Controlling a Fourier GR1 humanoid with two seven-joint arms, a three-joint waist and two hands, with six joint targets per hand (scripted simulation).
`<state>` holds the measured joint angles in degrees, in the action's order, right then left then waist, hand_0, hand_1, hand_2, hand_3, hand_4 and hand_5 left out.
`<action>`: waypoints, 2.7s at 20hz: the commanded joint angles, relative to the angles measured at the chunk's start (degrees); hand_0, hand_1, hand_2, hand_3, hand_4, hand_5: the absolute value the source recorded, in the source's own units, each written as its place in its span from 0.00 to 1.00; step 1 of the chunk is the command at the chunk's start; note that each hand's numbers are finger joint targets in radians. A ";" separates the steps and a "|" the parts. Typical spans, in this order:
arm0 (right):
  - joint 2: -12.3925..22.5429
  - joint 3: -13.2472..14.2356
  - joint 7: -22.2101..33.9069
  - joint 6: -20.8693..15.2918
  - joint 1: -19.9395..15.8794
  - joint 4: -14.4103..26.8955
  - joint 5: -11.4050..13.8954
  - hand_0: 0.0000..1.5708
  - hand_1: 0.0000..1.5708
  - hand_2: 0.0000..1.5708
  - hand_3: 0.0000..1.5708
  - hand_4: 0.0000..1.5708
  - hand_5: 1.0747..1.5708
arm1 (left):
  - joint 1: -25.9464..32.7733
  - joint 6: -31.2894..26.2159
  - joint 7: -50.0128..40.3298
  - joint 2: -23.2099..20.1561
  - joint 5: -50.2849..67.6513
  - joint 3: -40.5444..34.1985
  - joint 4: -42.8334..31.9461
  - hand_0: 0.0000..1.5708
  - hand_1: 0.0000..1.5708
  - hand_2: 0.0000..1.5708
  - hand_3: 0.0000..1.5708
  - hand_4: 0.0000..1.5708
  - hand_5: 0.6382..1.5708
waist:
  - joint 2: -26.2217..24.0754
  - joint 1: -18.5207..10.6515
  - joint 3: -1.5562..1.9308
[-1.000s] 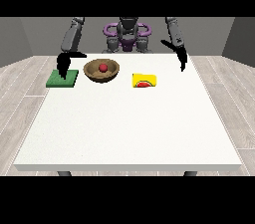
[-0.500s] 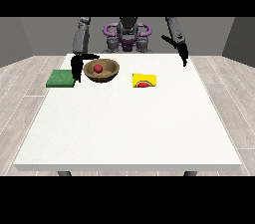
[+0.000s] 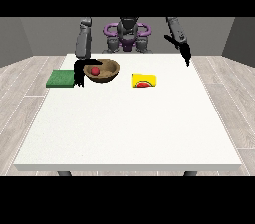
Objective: Pick the cup and pour the ball into the bowl, then pick the bowl and place it on the pad
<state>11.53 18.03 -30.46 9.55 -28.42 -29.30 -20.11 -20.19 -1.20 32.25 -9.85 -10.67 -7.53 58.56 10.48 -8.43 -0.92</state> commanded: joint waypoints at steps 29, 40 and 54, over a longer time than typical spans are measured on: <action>40.45 -20.23 32.92 -13.39 13.88 -18.08 29.96 1.00 1.00 1.00 1.00 0.97 0.99 | -1.57 -2.81 -0.78 1.44 -0.78 2.71 -4.96 0.00 0.00 0.00 0.00 0.00 0.10 | -6.73 -7.80 0.40; 39.83 -21.39 40.51 -4.64 3.29 -26.25 36.02 1.00 1.00 1.00 1.00 1.00 0.90 | 0.25 -1.71 7.30 -4.86 3.61 -5.79 -9.81 0.00 0.00 0.00 0.00 0.00 0.04 | -3.40 0.21 0.90; 34.26 -7.61 19.74 -20.05 0.79 -2.15 32.21 1.00 1.00 1.00 1.00 0.84 0.97 | 0.28 -13.01 13.44 -15.94 14.50 -15.02 -2.52 0.00 0.00 0.00 0.00 0.57 0.58 | 12.82 -3.06 1.09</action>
<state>47.86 7.52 -7.05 -8.66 -26.36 -37.99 13.42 -21.82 -12.08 45.77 -24.36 1.77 -21.31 52.96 21.55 -10.56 0.01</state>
